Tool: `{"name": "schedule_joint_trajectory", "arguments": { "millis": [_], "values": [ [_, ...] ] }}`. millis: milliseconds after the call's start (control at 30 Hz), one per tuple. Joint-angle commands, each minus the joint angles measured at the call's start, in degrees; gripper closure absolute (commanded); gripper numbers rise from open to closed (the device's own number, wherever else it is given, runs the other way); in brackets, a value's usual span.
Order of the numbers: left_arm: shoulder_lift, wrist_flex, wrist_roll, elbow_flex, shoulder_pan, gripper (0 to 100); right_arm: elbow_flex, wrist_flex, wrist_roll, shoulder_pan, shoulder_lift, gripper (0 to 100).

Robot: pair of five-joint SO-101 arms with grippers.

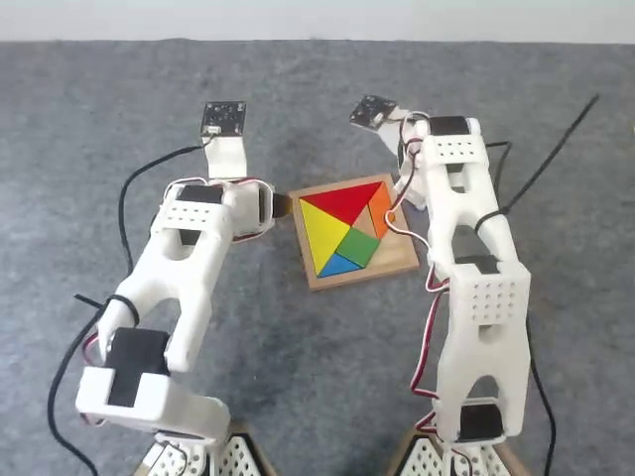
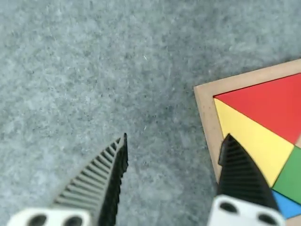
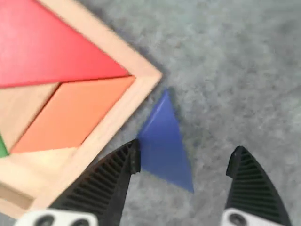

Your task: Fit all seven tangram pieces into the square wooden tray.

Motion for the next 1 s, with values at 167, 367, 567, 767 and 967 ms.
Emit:
{"name": "schedule_joint_trajectory", "arguments": {
  "millis": [167,367,567,767,967],
  "values": [
    [-0.7,-1.4,-1.0,-2.1,-0.1,71,-2.4,0.7,6.2,2.2,4.0,69.3],
    [-0.4,-1.3,-1.0,-2.9,-0.5,71,-2.4,8.0,12.6,2.2,3.9,69.5],
    [-0.7,-1.2,-1.0,-2.9,-0.5,71,-2.2,12.4,12.9,4.3,3.7,69.6],
    [-0.7,-1.2,-1.0,-2.9,-0.5,71,-2.3,12.5,10.4,5.2,4.3,87.2],
    [-0.7,-1.2,-1.0,-2.9,-0.6,71,-2.6,10.3,4.0,4.8,3.0,85.6]
  ]
}}
